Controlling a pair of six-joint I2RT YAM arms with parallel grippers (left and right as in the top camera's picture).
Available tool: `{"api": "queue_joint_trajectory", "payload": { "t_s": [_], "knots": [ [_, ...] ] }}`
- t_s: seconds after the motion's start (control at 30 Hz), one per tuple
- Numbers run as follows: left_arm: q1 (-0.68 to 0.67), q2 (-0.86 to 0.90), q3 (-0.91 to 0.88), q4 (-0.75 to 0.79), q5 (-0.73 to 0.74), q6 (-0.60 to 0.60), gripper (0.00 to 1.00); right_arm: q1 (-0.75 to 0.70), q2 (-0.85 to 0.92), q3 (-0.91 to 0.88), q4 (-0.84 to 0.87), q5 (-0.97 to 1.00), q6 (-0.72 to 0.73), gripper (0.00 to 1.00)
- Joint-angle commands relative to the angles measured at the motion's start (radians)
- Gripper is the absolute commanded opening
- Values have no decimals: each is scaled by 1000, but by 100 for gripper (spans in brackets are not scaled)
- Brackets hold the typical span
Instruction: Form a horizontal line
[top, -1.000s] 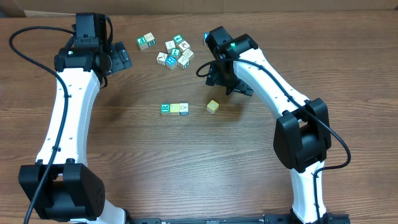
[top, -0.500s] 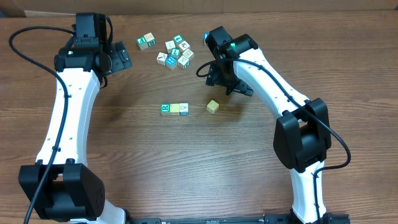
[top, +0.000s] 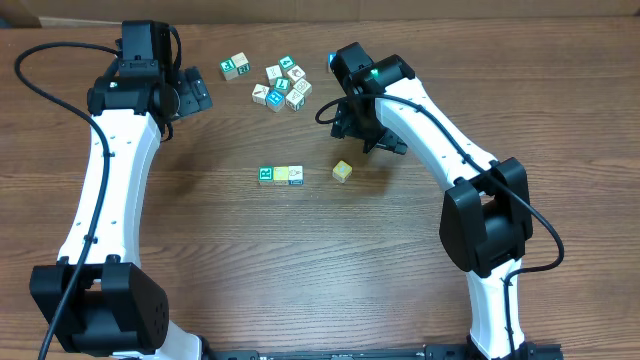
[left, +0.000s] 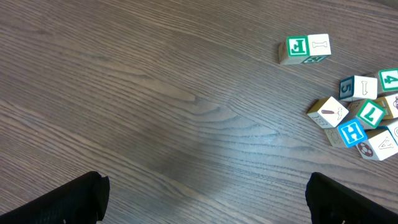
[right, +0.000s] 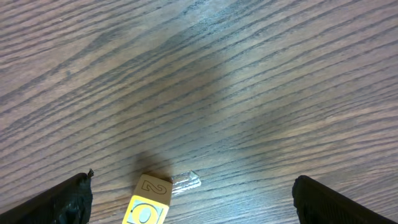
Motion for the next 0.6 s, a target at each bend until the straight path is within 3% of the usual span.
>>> {"api": "queue_joint_trajectory", "payload": {
  "t_s": [0.0,0.57],
  "knots": [
    [-2,3,2,1,-17,4,100,-4,-31,-16,3,-1,0,100],
    [-2,3,2,1,-17,4,100,-3,-31,-16,14,-46,0,100]
  ]
}}
